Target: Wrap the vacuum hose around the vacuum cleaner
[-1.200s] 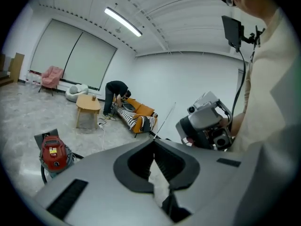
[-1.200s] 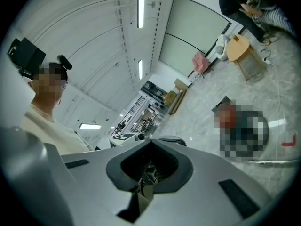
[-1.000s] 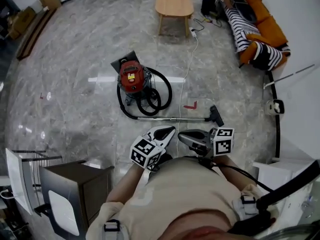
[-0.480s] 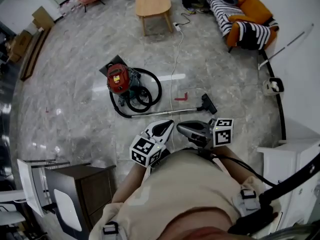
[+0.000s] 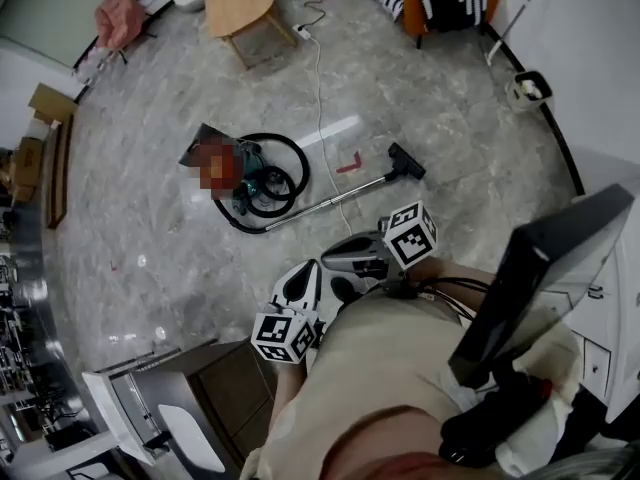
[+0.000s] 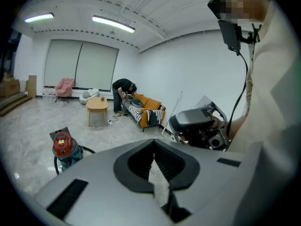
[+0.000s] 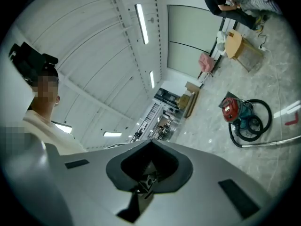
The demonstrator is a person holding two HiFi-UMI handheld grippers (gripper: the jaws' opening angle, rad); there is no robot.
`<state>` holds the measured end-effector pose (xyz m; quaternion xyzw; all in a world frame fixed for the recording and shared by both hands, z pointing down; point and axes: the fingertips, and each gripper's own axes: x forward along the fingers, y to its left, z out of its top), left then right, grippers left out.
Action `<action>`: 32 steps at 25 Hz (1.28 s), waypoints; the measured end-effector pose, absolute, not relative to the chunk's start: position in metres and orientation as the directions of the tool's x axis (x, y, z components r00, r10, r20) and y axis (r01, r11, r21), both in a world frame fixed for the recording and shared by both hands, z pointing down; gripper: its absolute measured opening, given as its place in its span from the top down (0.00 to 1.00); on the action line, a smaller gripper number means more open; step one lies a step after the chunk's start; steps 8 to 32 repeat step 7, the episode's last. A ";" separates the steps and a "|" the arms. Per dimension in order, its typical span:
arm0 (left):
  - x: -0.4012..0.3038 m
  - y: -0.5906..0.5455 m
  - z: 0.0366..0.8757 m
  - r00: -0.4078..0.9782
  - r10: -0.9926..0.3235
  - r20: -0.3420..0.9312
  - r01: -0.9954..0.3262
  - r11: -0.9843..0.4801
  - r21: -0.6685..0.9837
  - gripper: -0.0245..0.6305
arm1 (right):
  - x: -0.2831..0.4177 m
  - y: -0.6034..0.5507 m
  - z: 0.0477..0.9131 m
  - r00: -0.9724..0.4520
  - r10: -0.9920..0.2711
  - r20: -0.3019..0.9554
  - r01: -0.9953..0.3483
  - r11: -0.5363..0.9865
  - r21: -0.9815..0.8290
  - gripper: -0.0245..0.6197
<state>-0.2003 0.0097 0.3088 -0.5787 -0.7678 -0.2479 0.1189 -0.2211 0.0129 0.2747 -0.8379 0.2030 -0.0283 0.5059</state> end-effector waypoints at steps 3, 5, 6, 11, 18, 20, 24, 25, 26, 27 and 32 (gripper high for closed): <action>-0.173 -0.010 0.312 -0.262 0.848 0.462 0.956 0.161 0.246 0.95 | -0.205 -0.001 0.279 0.921 -0.360 -0.150 -0.299 -0.404 -0.865 0.95; -0.155 -0.022 0.310 -0.246 0.858 0.451 0.958 0.146 0.246 0.95 | -0.193 -0.013 0.279 0.918 -0.368 -0.147 -0.298 -0.397 -0.868 0.95; -0.148 -0.028 0.309 -0.242 0.863 0.444 0.959 0.141 0.247 0.95 | -0.187 -0.020 0.279 0.917 -0.373 -0.144 -0.297 -0.396 -0.869 0.95; -0.140 -0.034 0.307 -0.238 0.867 0.439 0.959 0.137 0.249 0.95 | -0.181 -0.026 0.278 0.915 -0.379 -0.140 -0.297 -0.395 -0.870 0.95; -0.140 -0.034 0.307 -0.238 0.867 0.439 0.959 0.137 0.249 0.95 | -0.181 -0.026 0.278 0.915 -0.379 -0.140 -0.297 -0.395 -0.870 0.95; -0.140 -0.034 0.307 -0.238 0.867 0.439 0.959 0.137 0.249 0.95 | -0.181 -0.026 0.278 0.915 -0.379 -0.140 -0.297 -0.395 -0.870 0.95; -0.140 -0.034 0.307 -0.238 0.867 0.439 0.959 0.137 0.249 0.95 | -0.181 -0.026 0.278 0.915 -0.379 -0.140 -0.297 -0.395 -0.870 0.95; -0.140 -0.034 0.307 -0.238 0.867 0.439 0.959 0.137 0.249 0.95 | -0.181 -0.026 0.278 0.915 -0.379 -0.140 -0.297 -0.395 -0.870 0.95; -0.140 -0.034 0.307 -0.238 0.867 0.439 0.959 0.137 0.249 0.95 | -0.181 -0.026 0.278 0.915 -0.379 -0.140 -0.297 -0.395 -0.870 0.95; -0.140 -0.034 0.307 -0.238 0.867 0.439 0.959 0.137 0.249 0.95 | -0.181 -0.026 0.278 0.915 -0.379 -0.140 -0.297 -0.395 -0.870 0.95; -0.140 -0.034 0.307 -0.238 0.867 0.439 0.959 0.137 0.249 0.95 | -0.181 -0.026 0.278 0.915 -0.379 -0.140 -0.297 -0.395 -0.870 0.95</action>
